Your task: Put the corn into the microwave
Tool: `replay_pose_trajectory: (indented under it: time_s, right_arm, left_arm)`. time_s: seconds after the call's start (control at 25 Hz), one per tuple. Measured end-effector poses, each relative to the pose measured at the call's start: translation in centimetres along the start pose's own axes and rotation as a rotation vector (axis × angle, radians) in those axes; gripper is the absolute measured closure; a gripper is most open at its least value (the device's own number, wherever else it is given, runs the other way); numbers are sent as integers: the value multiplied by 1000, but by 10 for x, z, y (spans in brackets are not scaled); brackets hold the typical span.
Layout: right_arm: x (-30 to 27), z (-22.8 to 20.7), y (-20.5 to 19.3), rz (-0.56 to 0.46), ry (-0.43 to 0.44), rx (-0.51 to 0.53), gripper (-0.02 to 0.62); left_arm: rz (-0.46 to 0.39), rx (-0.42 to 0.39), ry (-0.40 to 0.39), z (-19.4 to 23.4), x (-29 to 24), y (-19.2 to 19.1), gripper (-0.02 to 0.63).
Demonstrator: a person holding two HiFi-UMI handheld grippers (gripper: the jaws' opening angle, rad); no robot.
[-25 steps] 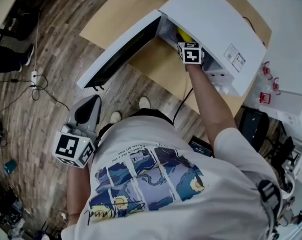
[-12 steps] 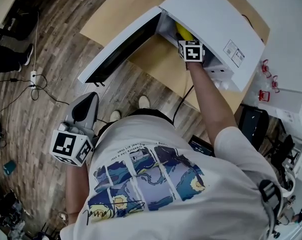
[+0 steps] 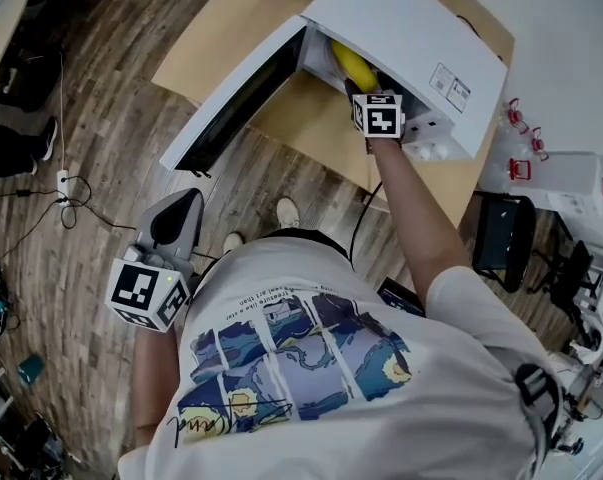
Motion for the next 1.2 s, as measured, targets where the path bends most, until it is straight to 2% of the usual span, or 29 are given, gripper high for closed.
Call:
replay_pose_trajectory:
  time_s: [0.36,0.6,0.68,0.88,1.04,1.2]
  right_arm:
    - [66,17,-19,-10,-44,-72,328]
    - [120,46,-31,-41,-31,-147,335]
    - [140,57,-36,-52,-34,-171,390]
    - [191,92,-51,-60,-28,-214,455]
    - [227,125,-59,-67,-12,-254,533]
    - [257,160,-62,-78,20,-268,569]
  left_arm:
    - [-2,-43,-127,6,10,-6,597]
    - [-3,-74,-209,11,23,-15,597]
    - [-5,-82,-232,12,29,-18,597]
    - [-8,-92,-271,18,54,-27,597]
    - [10,-88,-299,28,71,-42,597]
    - [30,-91,-336,35,83,-58,597]
Point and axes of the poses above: the fingertips, and each gripper's own axes: x backward along the fingers, z to its left, y out of its top, the point moved 6 cm from there along x, backward along the fingers, and after that the axes turned 4 degrees about -y, right-handed, at the moved point
